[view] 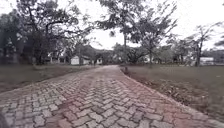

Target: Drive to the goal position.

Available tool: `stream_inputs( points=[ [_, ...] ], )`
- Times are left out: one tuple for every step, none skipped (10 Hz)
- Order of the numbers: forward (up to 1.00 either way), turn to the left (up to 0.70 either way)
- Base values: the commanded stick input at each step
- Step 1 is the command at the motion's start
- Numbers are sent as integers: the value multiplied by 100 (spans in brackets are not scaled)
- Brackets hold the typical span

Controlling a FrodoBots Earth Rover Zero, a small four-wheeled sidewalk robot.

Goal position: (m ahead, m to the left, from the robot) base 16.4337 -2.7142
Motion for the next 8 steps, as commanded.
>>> stream_inputs(
  points=[
    [70, 2],
    [70, 2],
    [70, 3],
    [70, 3],
    [70, 3],
    [70, 2],
    [70, 2],
    [70, 3]
  ],
)
